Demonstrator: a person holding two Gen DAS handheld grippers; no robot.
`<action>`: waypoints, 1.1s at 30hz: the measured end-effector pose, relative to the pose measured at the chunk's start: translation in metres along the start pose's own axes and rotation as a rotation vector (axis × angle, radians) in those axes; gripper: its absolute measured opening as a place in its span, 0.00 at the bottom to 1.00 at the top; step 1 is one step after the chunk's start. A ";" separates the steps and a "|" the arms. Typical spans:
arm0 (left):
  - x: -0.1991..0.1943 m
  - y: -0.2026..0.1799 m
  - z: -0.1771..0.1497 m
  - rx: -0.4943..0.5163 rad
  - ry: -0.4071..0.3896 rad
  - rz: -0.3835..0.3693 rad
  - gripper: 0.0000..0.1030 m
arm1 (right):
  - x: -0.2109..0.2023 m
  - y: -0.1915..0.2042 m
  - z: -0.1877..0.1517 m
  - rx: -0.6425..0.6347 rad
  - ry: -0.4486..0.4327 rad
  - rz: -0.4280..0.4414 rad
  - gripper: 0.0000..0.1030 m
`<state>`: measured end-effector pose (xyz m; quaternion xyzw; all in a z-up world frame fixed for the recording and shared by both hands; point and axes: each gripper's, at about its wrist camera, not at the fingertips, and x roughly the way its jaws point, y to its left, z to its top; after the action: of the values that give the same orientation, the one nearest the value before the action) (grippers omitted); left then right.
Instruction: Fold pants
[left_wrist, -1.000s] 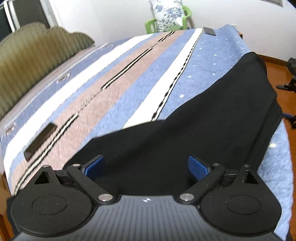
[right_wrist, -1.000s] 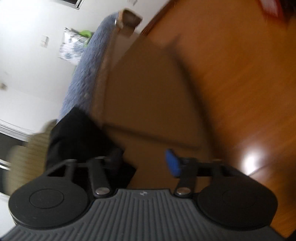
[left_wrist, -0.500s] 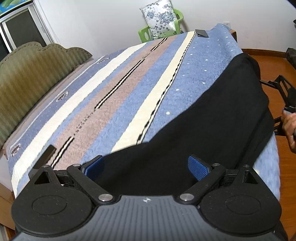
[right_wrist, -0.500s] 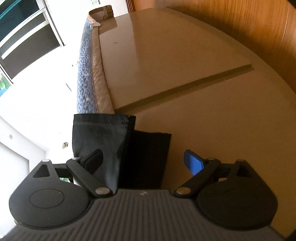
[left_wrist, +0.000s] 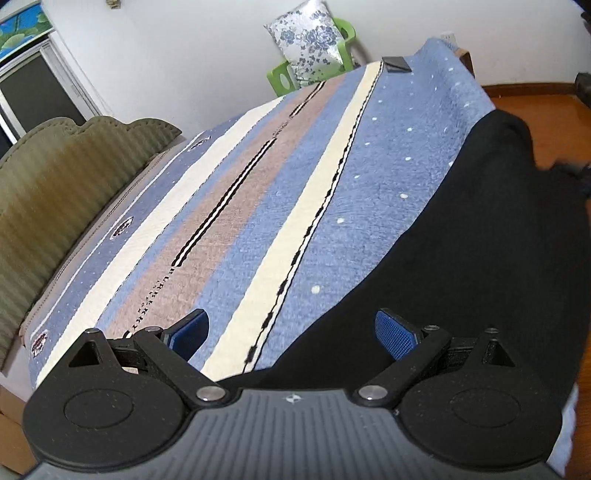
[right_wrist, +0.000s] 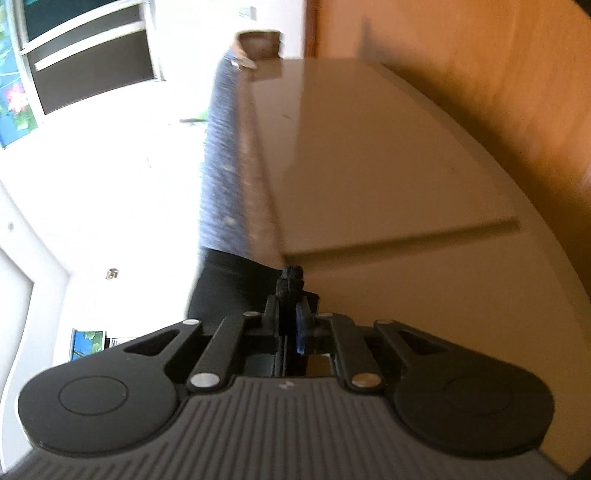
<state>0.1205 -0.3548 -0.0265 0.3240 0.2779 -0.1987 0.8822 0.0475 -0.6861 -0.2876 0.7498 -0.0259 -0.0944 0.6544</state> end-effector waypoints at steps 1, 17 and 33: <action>0.004 -0.004 0.001 0.019 0.010 -0.012 0.95 | -0.004 0.008 0.001 -0.024 -0.008 0.009 0.09; 0.008 0.037 -0.006 -0.090 0.010 -0.033 0.95 | -0.030 0.141 -0.019 -0.336 0.039 0.132 0.08; 0.013 0.046 0.006 -0.166 0.017 -0.107 0.95 | -0.024 0.192 -0.060 -0.571 0.014 -0.010 0.07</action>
<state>0.1566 -0.3288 -0.0092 0.2362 0.3178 -0.2190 0.8918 0.0508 -0.6512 -0.0883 0.5358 0.0099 -0.0958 0.8388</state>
